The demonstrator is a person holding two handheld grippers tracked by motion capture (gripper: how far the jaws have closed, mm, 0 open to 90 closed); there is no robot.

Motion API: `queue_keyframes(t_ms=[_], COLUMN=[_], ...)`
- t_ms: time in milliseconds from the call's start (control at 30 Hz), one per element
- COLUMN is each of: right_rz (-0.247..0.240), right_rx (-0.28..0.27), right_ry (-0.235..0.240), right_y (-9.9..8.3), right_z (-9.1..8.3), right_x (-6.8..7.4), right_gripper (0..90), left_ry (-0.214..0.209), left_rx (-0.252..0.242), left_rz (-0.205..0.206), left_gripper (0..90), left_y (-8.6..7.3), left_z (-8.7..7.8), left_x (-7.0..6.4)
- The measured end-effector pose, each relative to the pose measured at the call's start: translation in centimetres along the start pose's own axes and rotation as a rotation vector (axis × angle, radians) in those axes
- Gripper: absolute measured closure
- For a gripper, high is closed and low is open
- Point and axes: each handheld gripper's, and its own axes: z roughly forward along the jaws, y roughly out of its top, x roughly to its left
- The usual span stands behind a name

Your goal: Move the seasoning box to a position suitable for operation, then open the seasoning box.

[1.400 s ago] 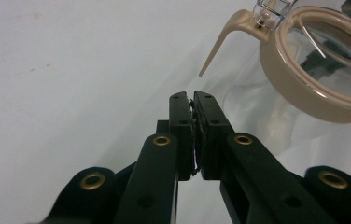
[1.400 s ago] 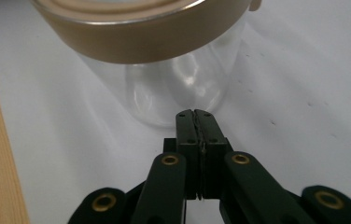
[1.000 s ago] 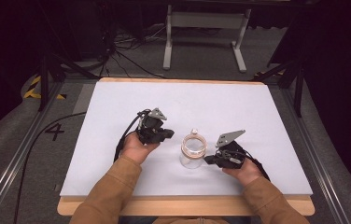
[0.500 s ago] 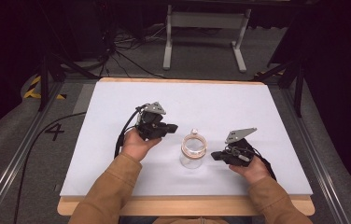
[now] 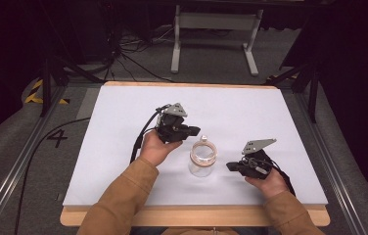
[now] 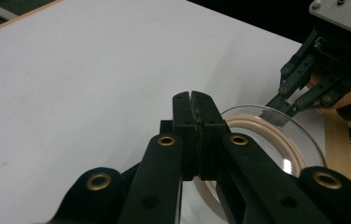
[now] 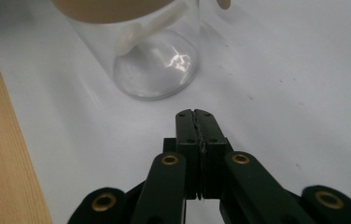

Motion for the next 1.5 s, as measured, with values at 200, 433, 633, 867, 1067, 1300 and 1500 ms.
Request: queue_keyframes(t_ms=[200,433,633,867,1067,1300,1500], right_rz=[0.001,-0.007,-0.018,-0.029,-0.035,-0.042,-0.051], right_rx=[-0.005,-0.004,-0.012,-0.024,-0.037,-0.103,-0.149], right_ry=[-0.007,0.0,0.006,0.02,0.03,0.033,0.034], right_y=[-0.2,-0.3,-0.1,0.1,0.4,1.4,2.0], right_z=[-0.2,-0.1,-0.1,0.0,0.0,-0.6,-0.9], right_x=[0.3,0.7,1.2,1.6,2.0,2.6,3.3], right_gripper=[89.4,89.4,89.4,89.4,89.4,89.4,89.5], left_ry=[-0.001,-0.045,-0.05,-0.062,-0.066,-0.06,-0.064], left_rx=[-0.026,-0.025,-0.025,-0.021,-0.025,-0.016,-0.031], left_rz=[-0.016,-0.062,-0.048,-0.047,-0.056,-0.04,-0.046], left_gripper=[89.3,89.5,89.4,89.3,89.4,89.7,89.6], left_y=[0.1,-0.4,-0.4,-0.3,-0.4,-0.3,-0.4], left_z=[0.9,2.0,2.3,2.4,2.3,2.3,2.4], left_x=[0.5,1.3,1.2,1.0,1.0,1.0,1.1])
